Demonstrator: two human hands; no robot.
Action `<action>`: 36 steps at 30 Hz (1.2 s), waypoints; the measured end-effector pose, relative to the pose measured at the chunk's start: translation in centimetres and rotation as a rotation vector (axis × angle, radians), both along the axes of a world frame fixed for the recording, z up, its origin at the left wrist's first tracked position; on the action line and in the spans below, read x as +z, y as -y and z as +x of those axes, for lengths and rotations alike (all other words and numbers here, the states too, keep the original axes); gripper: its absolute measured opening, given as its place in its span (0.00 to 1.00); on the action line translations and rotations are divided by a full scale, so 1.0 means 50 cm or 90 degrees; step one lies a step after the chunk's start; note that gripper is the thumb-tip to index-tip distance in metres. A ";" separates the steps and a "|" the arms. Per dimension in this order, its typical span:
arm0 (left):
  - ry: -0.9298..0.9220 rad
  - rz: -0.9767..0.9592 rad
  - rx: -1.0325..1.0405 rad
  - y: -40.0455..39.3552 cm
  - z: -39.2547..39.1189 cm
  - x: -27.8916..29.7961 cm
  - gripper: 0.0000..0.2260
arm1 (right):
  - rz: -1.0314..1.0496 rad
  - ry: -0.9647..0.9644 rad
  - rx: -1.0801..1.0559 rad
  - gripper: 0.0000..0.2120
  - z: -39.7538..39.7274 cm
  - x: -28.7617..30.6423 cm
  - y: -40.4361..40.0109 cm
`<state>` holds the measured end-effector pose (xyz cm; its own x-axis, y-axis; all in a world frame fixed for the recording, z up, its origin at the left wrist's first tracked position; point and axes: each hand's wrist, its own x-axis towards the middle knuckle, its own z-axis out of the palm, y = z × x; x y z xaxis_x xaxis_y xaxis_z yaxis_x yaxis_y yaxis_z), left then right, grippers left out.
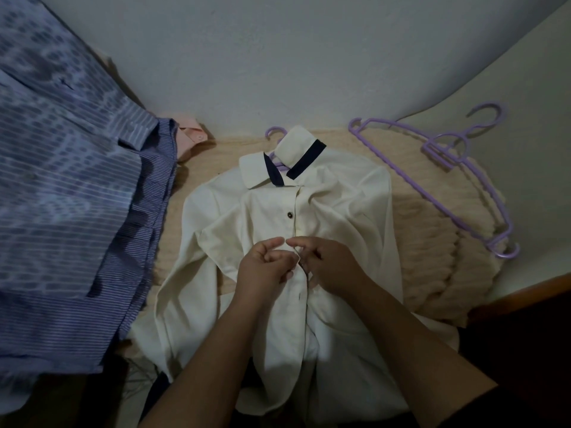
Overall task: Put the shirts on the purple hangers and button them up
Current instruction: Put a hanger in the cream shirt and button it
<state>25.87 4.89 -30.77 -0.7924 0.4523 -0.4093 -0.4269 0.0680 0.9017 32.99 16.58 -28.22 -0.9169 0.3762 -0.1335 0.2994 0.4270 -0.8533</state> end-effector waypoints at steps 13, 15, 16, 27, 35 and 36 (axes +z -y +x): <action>-0.012 0.000 -0.049 0.011 0.002 0.000 0.05 | -0.066 0.049 -0.095 0.09 -0.008 -0.012 -0.001; 0.005 -0.005 -0.068 0.013 -0.003 0.000 0.05 | -0.078 0.037 -0.120 0.10 -0.007 -0.022 0.003; 0.017 -0.002 -0.078 0.014 -0.005 0.000 0.05 | -0.088 0.032 -0.133 0.09 -0.007 -0.025 0.004; -0.052 -0.066 -0.104 0.018 0.000 0.006 0.03 | -0.166 -0.025 -0.143 0.13 0.007 -0.037 0.003; 0.103 -0.034 -0.063 -0.003 -0.026 0.042 0.08 | -0.313 -0.064 -0.143 0.11 -0.015 0.001 -0.007; 0.101 -0.043 -0.051 -0.003 -0.024 0.048 0.07 | -0.298 -0.061 -0.152 0.11 -0.019 0.000 -0.007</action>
